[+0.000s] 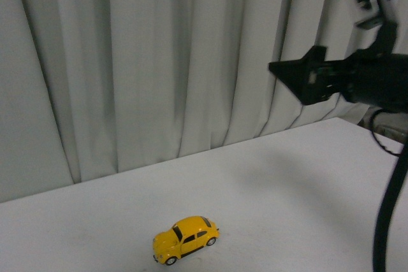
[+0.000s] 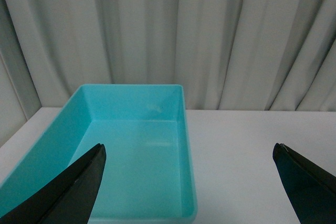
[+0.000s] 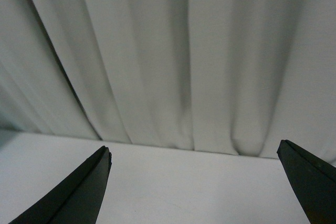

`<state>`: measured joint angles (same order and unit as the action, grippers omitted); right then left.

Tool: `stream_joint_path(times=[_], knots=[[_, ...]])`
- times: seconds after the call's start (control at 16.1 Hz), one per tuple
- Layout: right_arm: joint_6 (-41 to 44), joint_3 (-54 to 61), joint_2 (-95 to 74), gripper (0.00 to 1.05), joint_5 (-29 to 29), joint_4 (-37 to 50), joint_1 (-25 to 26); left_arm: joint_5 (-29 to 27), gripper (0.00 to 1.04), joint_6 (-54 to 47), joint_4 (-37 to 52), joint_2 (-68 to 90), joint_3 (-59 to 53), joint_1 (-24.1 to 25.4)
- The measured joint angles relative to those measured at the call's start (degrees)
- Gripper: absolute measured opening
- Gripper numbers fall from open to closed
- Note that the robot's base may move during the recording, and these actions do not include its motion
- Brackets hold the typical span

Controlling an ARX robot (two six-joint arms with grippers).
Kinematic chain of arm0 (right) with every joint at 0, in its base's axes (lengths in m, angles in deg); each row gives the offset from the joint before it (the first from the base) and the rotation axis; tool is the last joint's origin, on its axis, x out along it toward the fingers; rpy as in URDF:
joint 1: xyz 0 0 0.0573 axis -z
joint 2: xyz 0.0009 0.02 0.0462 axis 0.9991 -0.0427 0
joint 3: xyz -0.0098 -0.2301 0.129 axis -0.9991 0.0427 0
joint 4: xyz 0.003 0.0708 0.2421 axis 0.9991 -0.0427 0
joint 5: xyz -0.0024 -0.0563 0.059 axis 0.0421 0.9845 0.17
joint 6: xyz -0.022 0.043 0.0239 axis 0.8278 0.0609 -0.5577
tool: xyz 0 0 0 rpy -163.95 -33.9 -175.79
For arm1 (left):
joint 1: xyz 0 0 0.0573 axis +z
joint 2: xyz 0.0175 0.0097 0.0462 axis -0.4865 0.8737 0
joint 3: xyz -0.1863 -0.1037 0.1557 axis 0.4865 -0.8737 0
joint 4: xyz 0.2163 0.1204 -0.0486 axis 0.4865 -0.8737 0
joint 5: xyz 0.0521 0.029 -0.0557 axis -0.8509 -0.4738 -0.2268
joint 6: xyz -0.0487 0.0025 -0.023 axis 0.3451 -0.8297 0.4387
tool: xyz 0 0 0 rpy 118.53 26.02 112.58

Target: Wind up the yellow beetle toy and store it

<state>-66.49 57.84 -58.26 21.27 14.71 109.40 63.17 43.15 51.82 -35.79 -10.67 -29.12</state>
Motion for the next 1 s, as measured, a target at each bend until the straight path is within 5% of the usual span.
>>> stream_joint_path(times=[0.25, 0.56, 0.87, 1.0], knots=[[24.0, -18.3, -17.7, 0.98, -8.5, -17.3, -7.6, 0.0, 0.98, 0.0, 0.0, 0.0, 0.0, 0.0], [63.2, -30.8, -24.8, 0.98, -17.5, -53.6, -9.9, 0.0, 0.98, 0.0, 0.0, 0.0, 0.0, 0.0], [74.8, -34.7, -28.1, 0.98, -17.4, -64.6, -10.7, 0.0, 0.98, 0.0, 0.0, 0.0, 0.0, 0.0], [85.0, -40.3, -33.0, 0.98, -16.8, -75.5, -11.8, 0.0, 0.98, 0.0, 0.0, 0.0, 0.0, 0.0]])
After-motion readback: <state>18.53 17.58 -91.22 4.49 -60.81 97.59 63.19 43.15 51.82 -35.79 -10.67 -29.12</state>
